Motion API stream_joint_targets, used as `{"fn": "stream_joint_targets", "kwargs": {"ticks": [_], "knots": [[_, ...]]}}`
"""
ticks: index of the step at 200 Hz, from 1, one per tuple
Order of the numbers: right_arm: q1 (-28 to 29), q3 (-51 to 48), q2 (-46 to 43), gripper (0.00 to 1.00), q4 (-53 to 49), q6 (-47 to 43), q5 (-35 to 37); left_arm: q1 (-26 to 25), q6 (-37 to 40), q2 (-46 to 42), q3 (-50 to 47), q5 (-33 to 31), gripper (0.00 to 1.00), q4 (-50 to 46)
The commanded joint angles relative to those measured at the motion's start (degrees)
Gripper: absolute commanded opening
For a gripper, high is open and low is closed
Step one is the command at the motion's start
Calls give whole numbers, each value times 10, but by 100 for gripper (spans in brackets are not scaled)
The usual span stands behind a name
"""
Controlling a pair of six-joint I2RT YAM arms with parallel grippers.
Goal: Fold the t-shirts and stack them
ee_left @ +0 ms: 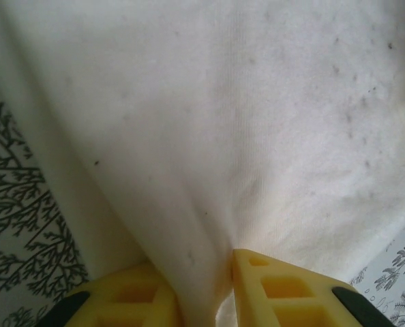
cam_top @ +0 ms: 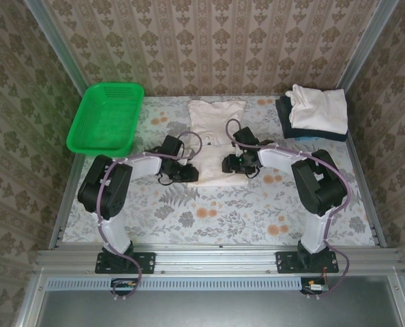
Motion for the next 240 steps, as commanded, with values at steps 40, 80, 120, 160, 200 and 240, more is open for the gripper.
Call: {"fn": "stream_joint_targets", "kwargs": {"ticks": [40,80,120,160,200,240], "knots": [[15,-89,-143,67,-30,7,70,15,-25,-74,-61,-54,40,-50],[50,-175,-176,66,64,96,-2,9,-53,-118,-95,-59,50,-36],[93,-190,-156,64,79,146,28,4,-79,-162,-143,-89,59,-11],[107,-184,-137,63,70,157,53,-14,-84,-112,-137,-73,58,21],[113,-177,-137,64,25,160,116,-14,-86,-112,-136,-76,58,38],[117,-170,-97,63,60,152,103,-19,-87,-84,-123,-58,45,55]]}}
